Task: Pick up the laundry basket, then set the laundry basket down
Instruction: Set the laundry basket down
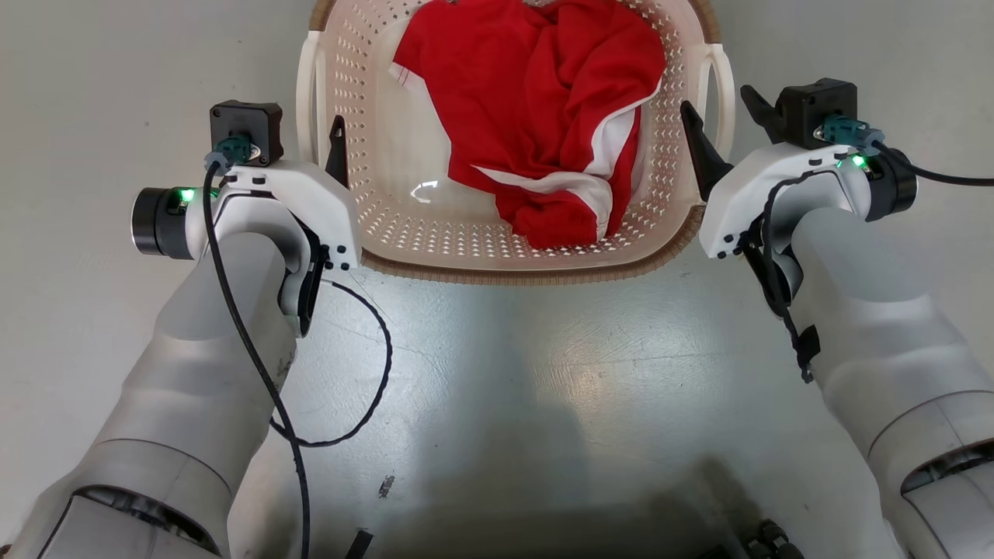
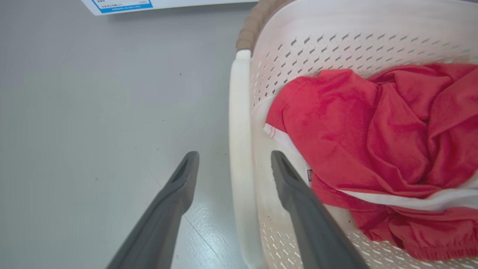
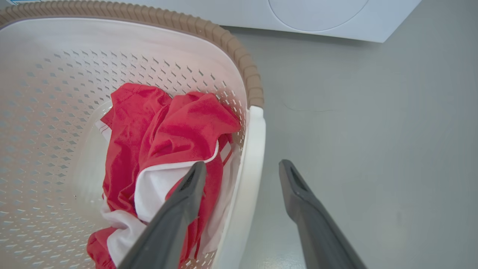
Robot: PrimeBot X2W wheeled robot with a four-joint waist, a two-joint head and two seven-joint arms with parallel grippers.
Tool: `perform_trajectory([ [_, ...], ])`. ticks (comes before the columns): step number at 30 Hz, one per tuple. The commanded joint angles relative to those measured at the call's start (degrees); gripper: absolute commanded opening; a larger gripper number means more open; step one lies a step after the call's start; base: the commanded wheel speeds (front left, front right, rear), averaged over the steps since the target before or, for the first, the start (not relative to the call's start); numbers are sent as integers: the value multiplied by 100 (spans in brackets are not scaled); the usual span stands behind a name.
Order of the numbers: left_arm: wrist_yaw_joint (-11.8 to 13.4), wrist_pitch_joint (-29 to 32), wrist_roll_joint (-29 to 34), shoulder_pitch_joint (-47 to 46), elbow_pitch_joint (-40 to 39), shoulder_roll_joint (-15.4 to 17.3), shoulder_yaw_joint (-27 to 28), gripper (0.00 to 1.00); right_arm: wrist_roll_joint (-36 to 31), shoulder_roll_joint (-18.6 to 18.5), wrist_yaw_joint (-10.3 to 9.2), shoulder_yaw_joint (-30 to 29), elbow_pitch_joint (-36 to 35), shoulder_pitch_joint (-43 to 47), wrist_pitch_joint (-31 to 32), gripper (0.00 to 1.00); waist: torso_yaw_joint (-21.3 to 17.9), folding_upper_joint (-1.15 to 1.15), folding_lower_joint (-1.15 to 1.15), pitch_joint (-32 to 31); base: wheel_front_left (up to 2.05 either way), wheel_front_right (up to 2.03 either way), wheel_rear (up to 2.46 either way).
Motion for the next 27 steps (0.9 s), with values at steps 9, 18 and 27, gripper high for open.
perform_trajectory([
  [9,65,-32,167,200,-238,197,353,100,-311,109,33,-411,-540,403,-80,100,-19,0,0,-328,0,0,0],
  [18,119,-32,222,761,-1027,209,1028,100,-587,109,33,-794,-1201,900,-81,100,2,0,0,-985,0,0,0],
  [27,-42,-33,631,1647,-1676,41,1572,100,-898,109,33,-1148,-1813,1709,-82,100,86,0,0,-2021,0,0,0],
])
